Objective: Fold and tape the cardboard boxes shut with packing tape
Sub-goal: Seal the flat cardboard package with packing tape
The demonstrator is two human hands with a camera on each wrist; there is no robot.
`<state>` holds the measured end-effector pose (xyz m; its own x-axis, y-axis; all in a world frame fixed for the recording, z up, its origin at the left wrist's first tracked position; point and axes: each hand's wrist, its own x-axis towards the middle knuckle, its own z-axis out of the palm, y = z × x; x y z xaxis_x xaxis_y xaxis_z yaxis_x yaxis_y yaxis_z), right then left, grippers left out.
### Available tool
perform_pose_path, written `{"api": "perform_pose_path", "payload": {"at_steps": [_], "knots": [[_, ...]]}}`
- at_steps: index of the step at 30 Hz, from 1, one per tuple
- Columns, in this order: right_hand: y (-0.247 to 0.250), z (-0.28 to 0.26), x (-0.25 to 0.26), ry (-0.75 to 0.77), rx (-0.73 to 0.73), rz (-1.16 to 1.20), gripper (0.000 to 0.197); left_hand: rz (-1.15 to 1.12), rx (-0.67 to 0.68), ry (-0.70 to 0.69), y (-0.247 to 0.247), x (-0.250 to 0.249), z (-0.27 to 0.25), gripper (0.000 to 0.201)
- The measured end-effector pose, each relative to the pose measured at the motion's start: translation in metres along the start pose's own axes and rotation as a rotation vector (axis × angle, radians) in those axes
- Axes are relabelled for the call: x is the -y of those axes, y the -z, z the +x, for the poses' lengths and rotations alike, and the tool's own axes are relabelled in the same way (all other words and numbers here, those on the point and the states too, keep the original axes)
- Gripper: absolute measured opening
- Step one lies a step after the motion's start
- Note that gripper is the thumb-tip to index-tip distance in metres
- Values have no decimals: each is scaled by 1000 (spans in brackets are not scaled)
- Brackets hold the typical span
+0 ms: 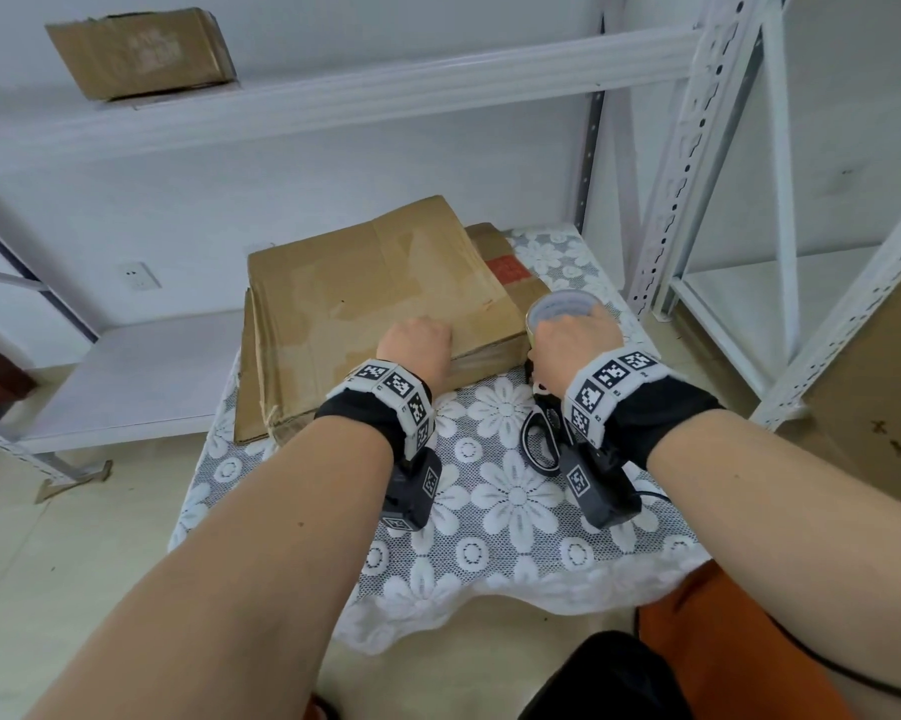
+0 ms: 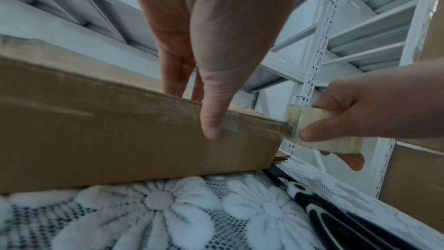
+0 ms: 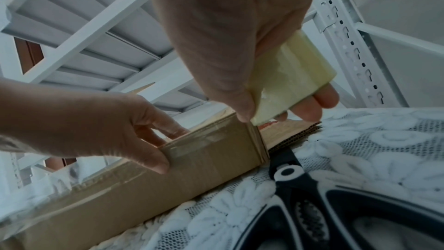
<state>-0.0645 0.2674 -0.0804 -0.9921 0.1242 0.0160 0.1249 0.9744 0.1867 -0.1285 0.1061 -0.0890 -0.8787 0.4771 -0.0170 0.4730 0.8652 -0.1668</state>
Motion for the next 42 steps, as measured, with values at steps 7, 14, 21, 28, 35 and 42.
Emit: {"api": "perform_pose_path", "payload": {"at_steps": [7,14,21,28,35,42], "knots": [[-5,8,2,-42,-35,-90,30,61,54,-46,4,1,3,15],[-11,15,-11,8,-23,36,34,52,68,-37,2,1,5,16],[-18,32,-17,22,-1,72,43,60,65,-32,1,1,5,16],[-22,35,-25,124,-52,21,43,-12,39,-20,6,1,2,13],[-22,38,-28,147,-101,13,40,-129,48,7,23,-18,17,68],[-19,26,-26,153,-121,32,43,-126,291,-80,39,-35,62,103]]}}
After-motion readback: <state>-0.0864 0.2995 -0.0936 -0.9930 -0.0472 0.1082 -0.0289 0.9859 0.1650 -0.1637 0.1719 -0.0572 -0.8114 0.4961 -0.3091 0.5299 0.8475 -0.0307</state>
